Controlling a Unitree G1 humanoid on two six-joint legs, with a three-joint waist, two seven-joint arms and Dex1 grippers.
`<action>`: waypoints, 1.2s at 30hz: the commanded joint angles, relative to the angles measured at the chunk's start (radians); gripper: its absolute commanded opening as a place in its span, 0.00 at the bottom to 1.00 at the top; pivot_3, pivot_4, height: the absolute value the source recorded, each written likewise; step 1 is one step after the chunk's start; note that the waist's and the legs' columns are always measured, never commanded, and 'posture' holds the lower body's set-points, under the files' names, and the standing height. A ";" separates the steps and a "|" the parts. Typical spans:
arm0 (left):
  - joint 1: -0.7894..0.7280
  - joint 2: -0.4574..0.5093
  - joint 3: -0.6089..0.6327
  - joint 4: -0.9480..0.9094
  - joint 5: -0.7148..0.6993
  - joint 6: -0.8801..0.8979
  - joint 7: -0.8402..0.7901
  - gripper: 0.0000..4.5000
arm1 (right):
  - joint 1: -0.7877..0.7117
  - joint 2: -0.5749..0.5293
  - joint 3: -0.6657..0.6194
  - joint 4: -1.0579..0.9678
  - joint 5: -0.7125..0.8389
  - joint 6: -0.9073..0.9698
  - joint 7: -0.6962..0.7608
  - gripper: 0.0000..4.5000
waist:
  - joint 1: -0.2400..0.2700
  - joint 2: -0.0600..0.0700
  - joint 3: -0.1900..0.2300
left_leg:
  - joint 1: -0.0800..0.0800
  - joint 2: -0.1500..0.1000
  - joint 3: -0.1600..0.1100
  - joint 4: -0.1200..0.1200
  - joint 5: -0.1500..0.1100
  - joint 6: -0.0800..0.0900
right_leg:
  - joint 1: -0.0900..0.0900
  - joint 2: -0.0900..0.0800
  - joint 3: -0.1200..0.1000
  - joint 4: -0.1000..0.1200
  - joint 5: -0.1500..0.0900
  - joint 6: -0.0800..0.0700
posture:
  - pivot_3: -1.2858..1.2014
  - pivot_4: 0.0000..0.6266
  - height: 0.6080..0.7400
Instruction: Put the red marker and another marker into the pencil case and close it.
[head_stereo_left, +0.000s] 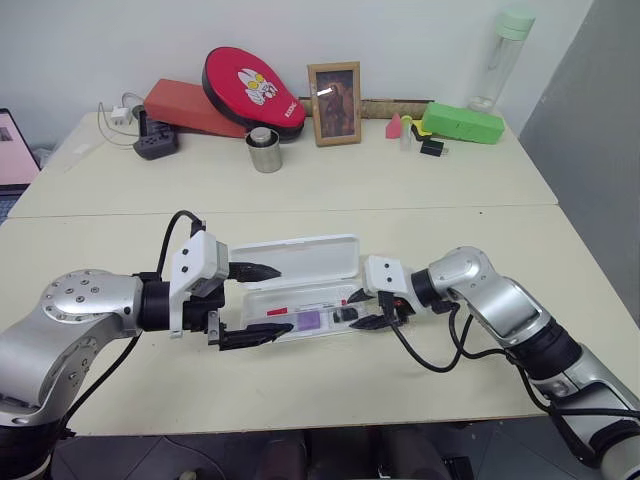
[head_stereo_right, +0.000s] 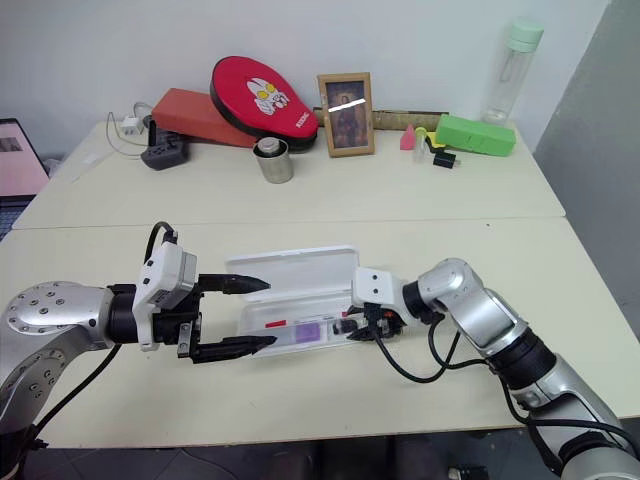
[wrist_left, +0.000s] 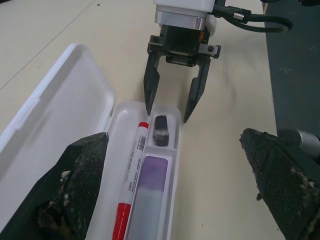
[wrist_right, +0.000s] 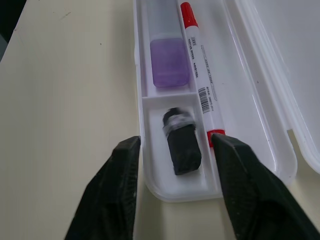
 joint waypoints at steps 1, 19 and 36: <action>-0.001 0.008 0.021 -0.027 -0.012 -0.006 0.003 1.00 | -0.027 0.009 -0.028 -0.020 0.009 -0.010 0.007 0.76 | 0.000 0.000 0.000 | 0.000 0.000 0.000 0.000 0.000 0.000 | 0.000 0.000 0.000 0.000 0.000 0.000 | 0.52 0.24 1.00; 0.116 -0.018 0.313 -0.037 -0.134 0.065 0.109 1.00 | -0.337 0.106 -0.329 0.159 0.296 0.130 -0.026 0.79 | -0.006 0.000 0.000 | 0.002 0.002 -0.001 0.000 0.000 0.000 | 0.001 -0.001 0.000 0.000 0.000 -0.001 | 0.52 0.24 1.00; 0.234 -0.026 0.518 -0.005 -0.167 0.058 0.135 1.00 | -0.621 0.331 -0.160 0.851 -0.053 -0.208 -0.070 0.00 | -0.003 0.001 0.001 | 0.000 0.002 0.002 -0.001 0.000 0.000 | -0.002 0.000 0.001 0.000 0.001 -0.002 | 0.52 0.24 1.00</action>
